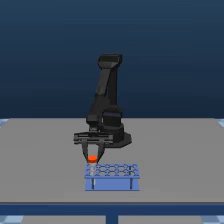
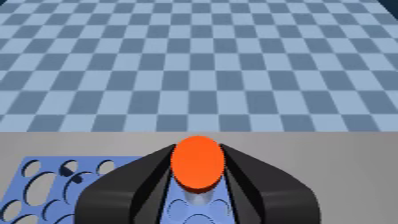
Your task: Pick up the centrifuge tube on the rack
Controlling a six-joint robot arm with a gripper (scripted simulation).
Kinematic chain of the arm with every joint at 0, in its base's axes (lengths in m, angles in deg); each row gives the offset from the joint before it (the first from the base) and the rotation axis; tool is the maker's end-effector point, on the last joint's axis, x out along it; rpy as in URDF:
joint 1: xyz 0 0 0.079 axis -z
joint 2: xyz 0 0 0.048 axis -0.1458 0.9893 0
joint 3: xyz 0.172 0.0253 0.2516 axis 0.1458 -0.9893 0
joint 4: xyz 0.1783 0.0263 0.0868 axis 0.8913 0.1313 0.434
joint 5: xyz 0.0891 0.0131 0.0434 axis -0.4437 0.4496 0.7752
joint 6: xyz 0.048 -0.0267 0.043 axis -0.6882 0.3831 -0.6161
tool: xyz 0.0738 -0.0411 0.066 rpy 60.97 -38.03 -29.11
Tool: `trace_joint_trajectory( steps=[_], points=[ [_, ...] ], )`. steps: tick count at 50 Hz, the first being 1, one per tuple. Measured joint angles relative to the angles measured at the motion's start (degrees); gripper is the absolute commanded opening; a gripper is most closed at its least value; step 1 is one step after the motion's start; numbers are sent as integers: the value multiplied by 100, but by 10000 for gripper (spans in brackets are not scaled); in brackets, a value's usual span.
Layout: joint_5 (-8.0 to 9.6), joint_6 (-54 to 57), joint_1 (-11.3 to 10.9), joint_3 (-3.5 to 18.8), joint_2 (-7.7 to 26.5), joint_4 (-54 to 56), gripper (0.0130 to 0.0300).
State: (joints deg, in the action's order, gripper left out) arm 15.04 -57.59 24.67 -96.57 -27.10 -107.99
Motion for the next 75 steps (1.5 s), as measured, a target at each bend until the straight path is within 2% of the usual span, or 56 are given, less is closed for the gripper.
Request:
trace_joint_trajectory(
  steps=[21,38,56,75],
  points=[
    [14,-49,1,4,-14,-51,130],
    [111,-491,1,68,-144,-508,130],
    [281,-1517,0,201,-371,-1537,130],
    [432,-3152,0,394,-631,-3153,130]
  ],
)
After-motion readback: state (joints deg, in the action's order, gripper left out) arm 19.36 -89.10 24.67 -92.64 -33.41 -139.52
